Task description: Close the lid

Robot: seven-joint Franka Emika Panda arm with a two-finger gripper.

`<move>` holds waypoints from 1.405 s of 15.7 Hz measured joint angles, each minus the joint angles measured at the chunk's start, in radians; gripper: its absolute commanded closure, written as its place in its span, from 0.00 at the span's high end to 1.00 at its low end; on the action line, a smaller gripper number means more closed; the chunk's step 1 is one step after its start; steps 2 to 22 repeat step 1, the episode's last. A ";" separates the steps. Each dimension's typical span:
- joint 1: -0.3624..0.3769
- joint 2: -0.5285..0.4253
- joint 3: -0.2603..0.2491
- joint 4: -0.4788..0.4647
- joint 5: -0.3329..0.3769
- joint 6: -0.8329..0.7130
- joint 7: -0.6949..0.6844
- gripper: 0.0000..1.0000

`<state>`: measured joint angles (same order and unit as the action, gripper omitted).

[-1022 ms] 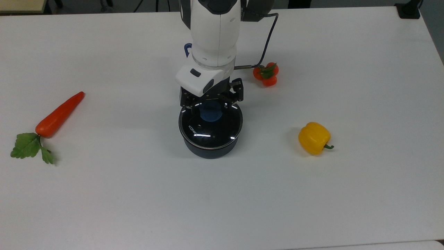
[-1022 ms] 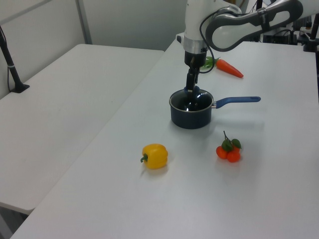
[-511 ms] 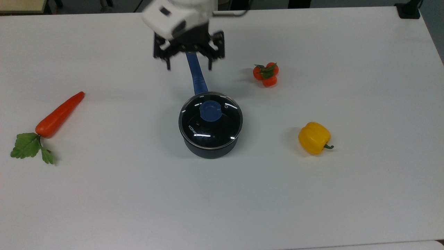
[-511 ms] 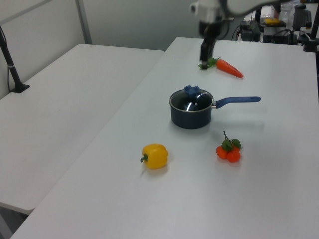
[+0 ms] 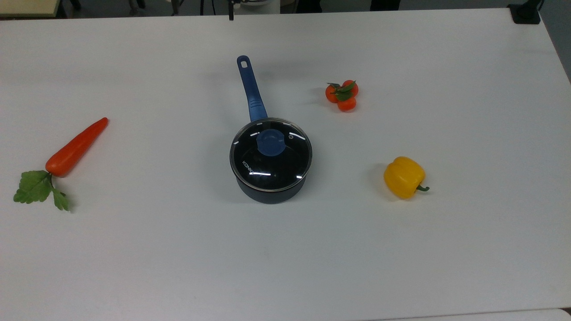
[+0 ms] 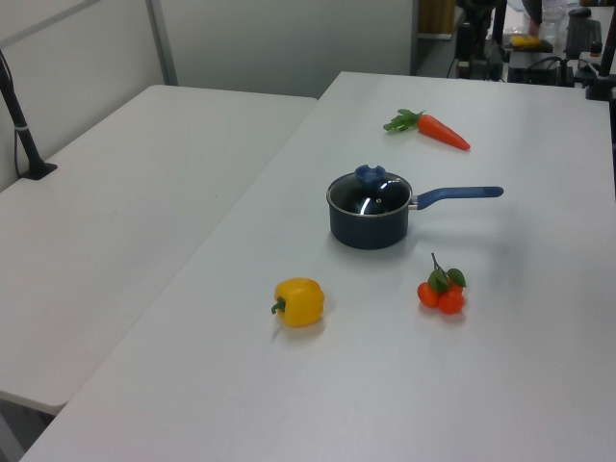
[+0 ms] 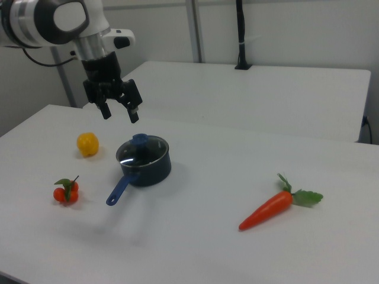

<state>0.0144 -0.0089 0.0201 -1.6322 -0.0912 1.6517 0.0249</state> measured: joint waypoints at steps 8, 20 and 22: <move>0.000 -0.015 0.000 -0.014 0.000 0.000 0.001 1.00; 0.000 -0.015 0.000 -0.014 0.000 0.000 0.001 1.00; 0.000 -0.015 0.000 -0.014 0.000 0.000 0.001 1.00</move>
